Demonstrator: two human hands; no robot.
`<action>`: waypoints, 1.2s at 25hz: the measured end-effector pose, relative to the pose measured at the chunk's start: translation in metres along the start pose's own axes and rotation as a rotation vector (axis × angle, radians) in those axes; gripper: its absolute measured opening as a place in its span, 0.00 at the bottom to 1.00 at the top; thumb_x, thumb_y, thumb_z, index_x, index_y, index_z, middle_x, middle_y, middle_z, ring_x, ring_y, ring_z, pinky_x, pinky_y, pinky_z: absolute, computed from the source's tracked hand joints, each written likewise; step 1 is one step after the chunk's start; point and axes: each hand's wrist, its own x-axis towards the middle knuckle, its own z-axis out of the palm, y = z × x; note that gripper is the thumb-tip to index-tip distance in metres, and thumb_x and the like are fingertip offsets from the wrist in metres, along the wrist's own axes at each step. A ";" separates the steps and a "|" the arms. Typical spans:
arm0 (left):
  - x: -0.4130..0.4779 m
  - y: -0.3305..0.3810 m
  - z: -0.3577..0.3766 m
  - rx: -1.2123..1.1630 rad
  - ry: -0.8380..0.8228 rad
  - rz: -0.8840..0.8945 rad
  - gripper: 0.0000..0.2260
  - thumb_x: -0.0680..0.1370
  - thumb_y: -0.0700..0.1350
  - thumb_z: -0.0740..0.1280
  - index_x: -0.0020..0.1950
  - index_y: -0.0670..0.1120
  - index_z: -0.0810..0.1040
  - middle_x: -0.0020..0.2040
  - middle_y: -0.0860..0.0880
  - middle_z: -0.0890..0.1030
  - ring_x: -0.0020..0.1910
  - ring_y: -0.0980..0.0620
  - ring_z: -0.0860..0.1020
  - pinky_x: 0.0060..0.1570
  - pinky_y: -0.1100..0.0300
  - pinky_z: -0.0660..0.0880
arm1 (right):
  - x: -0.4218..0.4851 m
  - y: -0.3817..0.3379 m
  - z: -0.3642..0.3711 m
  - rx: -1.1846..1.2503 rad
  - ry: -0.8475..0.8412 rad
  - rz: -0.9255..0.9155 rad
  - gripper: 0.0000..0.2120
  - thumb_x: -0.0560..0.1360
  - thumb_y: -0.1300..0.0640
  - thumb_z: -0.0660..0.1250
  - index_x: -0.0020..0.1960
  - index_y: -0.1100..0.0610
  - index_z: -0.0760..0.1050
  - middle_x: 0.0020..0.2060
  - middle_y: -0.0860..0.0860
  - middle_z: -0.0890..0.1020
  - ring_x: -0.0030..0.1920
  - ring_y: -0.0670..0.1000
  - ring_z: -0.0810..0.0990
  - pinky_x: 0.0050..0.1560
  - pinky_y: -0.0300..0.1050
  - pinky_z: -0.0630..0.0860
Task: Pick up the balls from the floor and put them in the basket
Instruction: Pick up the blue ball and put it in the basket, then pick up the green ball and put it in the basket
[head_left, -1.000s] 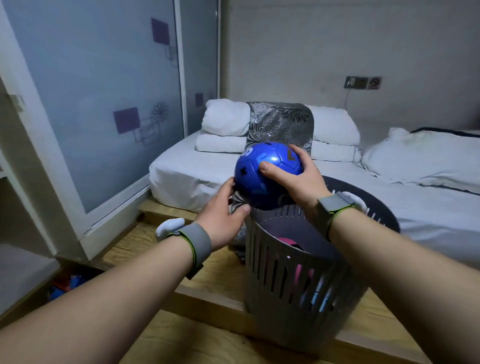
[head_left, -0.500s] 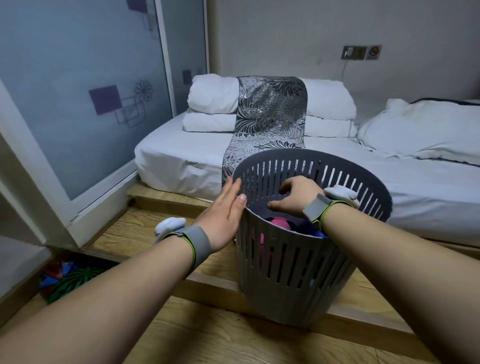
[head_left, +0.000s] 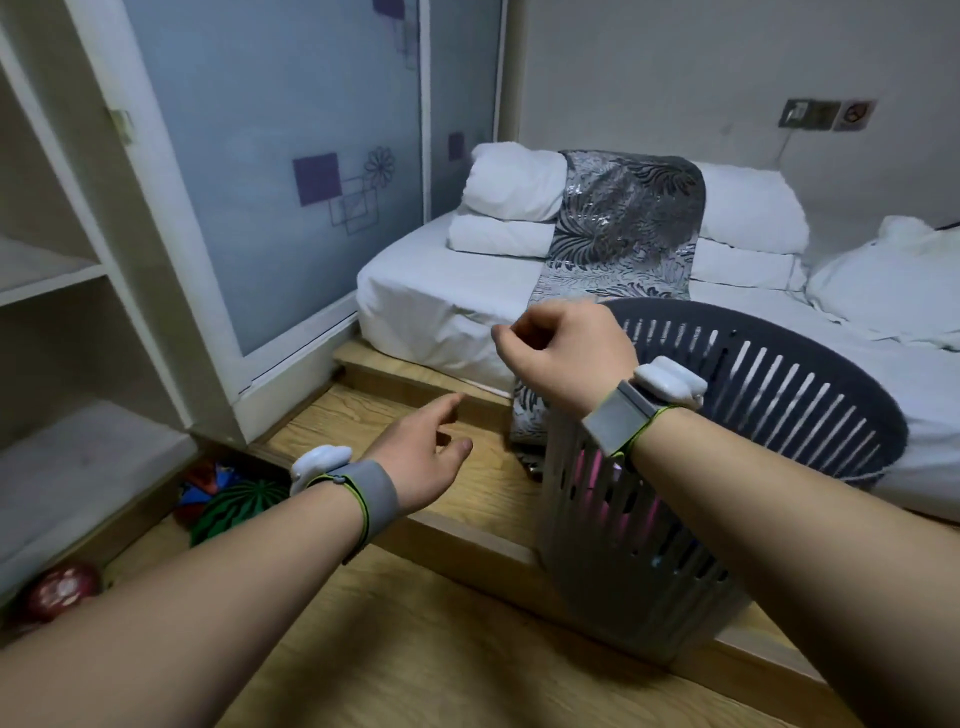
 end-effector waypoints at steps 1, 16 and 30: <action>-0.011 -0.017 -0.010 0.005 0.014 -0.044 0.26 0.81 0.50 0.66 0.78 0.57 0.63 0.72 0.53 0.75 0.64 0.54 0.77 0.63 0.54 0.76 | -0.008 -0.016 0.015 0.012 -0.019 -0.049 0.15 0.74 0.40 0.68 0.39 0.51 0.83 0.31 0.44 0.81 0.41 0.49 0.84 0.40 0.44 0.80; -0.202 -0.266 -0.054 0.147 -0.024 -0.613 0.22 0.80 0.50 0.65 0.75 0.52 0.70 0.69 0.48 0.77 0.62 0.48 0.79 0.59 0.55 0.77 | -0.173 -0.142 0.270 0.182 -0.790 0.075 0.17 0.76 0.42 0.69 0.39 0.55 0.83 0.35 0.51 0.85 0.39 0.54 0.84 0.39 0.48 0.80; -0.272 -0.435 -0.100 0.792 -0.017 -1.056 0.40 0.73 0.53 0.70 0.81 0.52 0.54 0.83 0.40 0.43 0.81 0.39 0.41 0.77 0.39 0.47 | -0.258 -0.211 0.370 0.480 -1.000 0.313 0.15 0.78 0.42 0.67 0.45 0.53 0.80 0.44 0.60 0.88 0.44 0.63 0.88 0.43 0.64 0.85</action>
